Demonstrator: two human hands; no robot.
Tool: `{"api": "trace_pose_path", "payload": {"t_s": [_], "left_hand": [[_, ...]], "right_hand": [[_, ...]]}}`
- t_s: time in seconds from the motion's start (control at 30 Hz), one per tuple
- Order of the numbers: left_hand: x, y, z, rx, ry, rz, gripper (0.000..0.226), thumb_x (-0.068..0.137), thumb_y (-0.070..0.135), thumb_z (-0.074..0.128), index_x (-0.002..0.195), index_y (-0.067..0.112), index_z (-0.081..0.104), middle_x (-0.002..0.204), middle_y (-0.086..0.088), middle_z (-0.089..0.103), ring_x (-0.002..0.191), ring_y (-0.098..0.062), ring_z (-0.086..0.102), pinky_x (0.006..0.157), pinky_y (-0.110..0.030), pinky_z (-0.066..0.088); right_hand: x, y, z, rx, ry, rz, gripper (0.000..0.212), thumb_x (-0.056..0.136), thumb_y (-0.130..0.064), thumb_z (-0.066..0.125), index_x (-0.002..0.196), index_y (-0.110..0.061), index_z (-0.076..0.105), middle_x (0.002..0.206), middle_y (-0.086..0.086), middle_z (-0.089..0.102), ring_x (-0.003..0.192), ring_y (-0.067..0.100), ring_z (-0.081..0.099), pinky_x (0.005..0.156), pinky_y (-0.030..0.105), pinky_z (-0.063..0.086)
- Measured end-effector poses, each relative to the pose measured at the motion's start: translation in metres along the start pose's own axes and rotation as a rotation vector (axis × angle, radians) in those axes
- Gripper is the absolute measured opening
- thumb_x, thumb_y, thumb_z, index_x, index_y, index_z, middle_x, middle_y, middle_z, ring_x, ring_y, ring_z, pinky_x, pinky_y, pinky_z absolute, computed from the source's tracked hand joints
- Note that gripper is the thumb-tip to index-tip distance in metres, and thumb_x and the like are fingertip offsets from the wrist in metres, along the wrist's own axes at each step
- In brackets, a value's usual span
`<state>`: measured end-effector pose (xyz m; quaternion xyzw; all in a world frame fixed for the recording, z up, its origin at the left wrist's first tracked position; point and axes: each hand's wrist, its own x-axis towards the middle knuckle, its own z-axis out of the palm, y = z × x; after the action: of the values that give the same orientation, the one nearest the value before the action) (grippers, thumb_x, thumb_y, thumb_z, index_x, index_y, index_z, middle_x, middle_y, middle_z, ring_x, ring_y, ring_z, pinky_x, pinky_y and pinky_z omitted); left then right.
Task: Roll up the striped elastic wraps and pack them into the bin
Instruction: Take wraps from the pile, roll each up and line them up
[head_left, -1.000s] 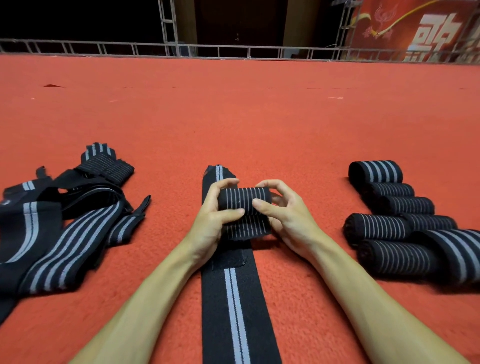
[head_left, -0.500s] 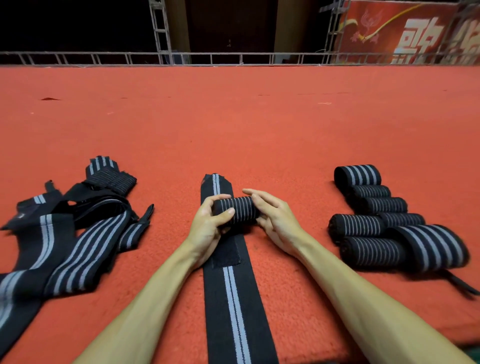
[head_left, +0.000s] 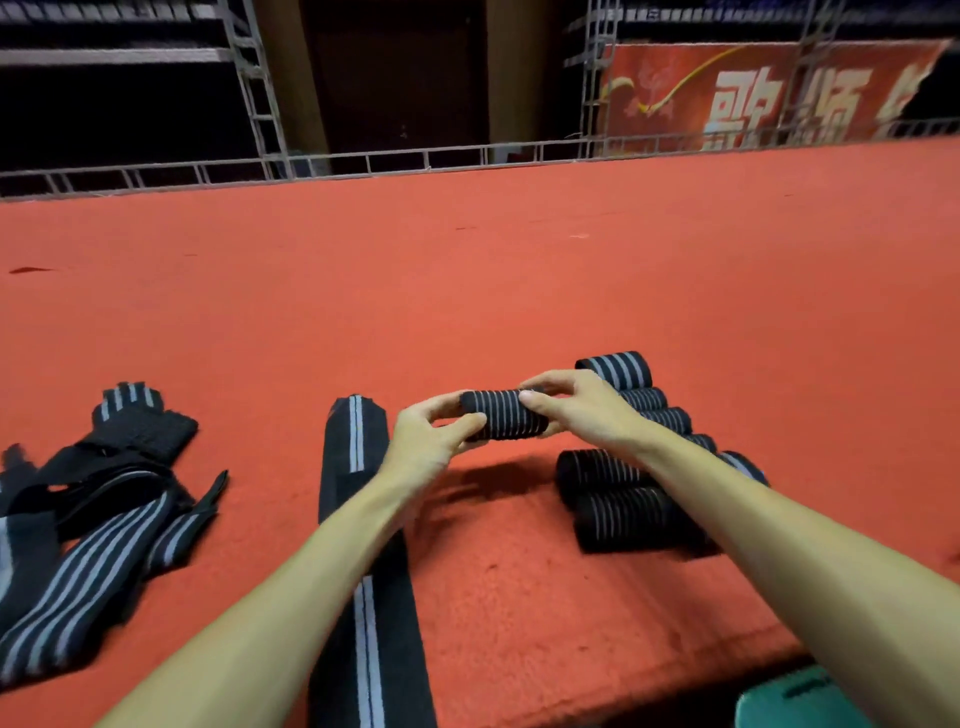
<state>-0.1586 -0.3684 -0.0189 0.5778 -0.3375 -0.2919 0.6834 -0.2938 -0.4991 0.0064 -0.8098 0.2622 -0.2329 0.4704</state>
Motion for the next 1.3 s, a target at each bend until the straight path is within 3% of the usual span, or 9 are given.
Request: {"api": "trace_pose_path", "payload": {"t_s": [0.13,0.33,0.43,0.6,0.7,0.77,0.83,1.0,1.3], "left_hand": [[0.014,-0.018,0.04,0.066,-0.045,-0.078,0.021,0.086,-0.005,0.061,0.107,-0.001,0.064,0.107,-0.015,0.065,0.09,-0.021,0.065,0.082,-0.032,0.058],[0.028,-0.044,0.064,0.12,-0.093,-0.167,0.016,0.087,0.002,0.065,0.099,0.011,0.066,0.104,-0.009,0.067,0.085,-0.014,0.064,0.077,-0.026,0.056],[0.03,-0.053,0.064,0.263,-0.169,-0.153,0.016,0.085,0.012,0.07,0.1,0.017,0.069,0.104,-0.004,0.072,0.093,-0.015,0.067,0.09,-0.033,0.054],[0.031,-0.051,0.074,0.443,-0.232,-0.106,0.027,0.095,0.017,0.057,0.118,0.007,0.066,0.111,0.002,0.069,0.076,0.008,0.054,0.071,-0.007,0.047],[0.026,-0.036,0.068,0.525,-0.257,-0.161,0.044,0.098,0.027,0.05,0.136,0.003,0.049,0.137,-0.004,0.052,0.112,-0.006,0.054,0.106,-0.029,0.038],[0.02,-0.024,0.053,0.629,-0.265,-0.12,0.052,0.098,0.026,0.052,0.144,0.009,0.037,0.139,-0.004,0.048,0.126,-0.018,0.048,0.11,-0.033,0.034],[0.008,-0.011,0.029,0.73,-0.258,-0.031,0.055,0.095,0.021,0.056,0.145,0.015,0.034,0.13,-0.004,0.05,0.116,-0.021,0.052,0.1,-0.029,0.04],[-0.034,0.017,-0.059,0.833,-0.14,0.098,0.04,0.091,0.011,0.057,0.13,0.019,0.05,0.118,-0.002,0.059,0.1,-0.013,0.056,0.085,-0.017,0.037],[-0.122,0.017,-0.23,1.092,0.192,0.189,0.024,0.084,0.009,0.056,0.103,0.017,0.068,0.096,0.003,0.059,0.092,-0.013,0.053,0.091,-0.035,0.042]], "right_hand": [[-0.008,0.014,-0.046,-0.481,0.033,-0.026,0.023,0.092,-0.029,0.06,0.108,-0.017,0.071,0.108,-0.004,0.071,0.099,0.009,0.062,0.082,0.016,0.04],[-0.009,0.037,-0.081,-0.6,0.176,-0.006,0.023,0.089,-0.019,0.06,0.109,-0.014,0.07,0.117,0.003,0.067,0.112,0.016,0.058,0.086,0.017,0.033],[-0.009,0.042,-0.082,-0.623,0.17,0.012,0.026,0.09,-0.018,0.059,0.114,-0.014,0.068,0.122,0.006,0.061,0.117,0.018,0.053,0.091,0.019,0.033],[-0.013,0.041,-0.072,-0.637,0.122,0.038,0.03,0.09,-0.02,0.059,0.119,-0.017,0.064,0.128,0.007,0.056,0.124,0.021,0.048,0.104,0.03,0.034],[-0.017,0.028,-0.059,-0.662,0.107,0.008,0.032,0.089,-0.017,0.059,0.121,-0.012,0.065,0.127,0.009,0.058,0.122,0.021,0.05,0.103,0.029,0.035],[-0.019,0.018,-0.047,-0.666,0.092,-0.014,0.032,0.088,-0.017,0.059,0.119,-0.012,0.065,0.125,0.011,0.059,0.119,0.023,0.052,0.101,0.03,0.037],[-0.02,0.006,-0.029,-0.659,0.068,-0.035,0.032,0.086,-0.018,0.06,0.117,-0.014,0.066,0.12,0.012,0.06,0.116,0.024,0.053,0.1,0.029,0.038],[-0.028,-0.031,0.031,-0.642,-0.054,-0.104,0.033,0.085,-0.018,0.063,0.117,-0.016,0.066,0.118,0.01,0.059,0.109,0.025,0.055,0.099,0.027,0.036],[-0.019,-0.091,0.178,-0.552,-0.294,-0.207,0.031,0.087,-0.019,0.062,0.118,-0.013,0.063,0.115,0.005,0.066,0.104,0.017,0.059,0.078,0.016,0.035]]}}
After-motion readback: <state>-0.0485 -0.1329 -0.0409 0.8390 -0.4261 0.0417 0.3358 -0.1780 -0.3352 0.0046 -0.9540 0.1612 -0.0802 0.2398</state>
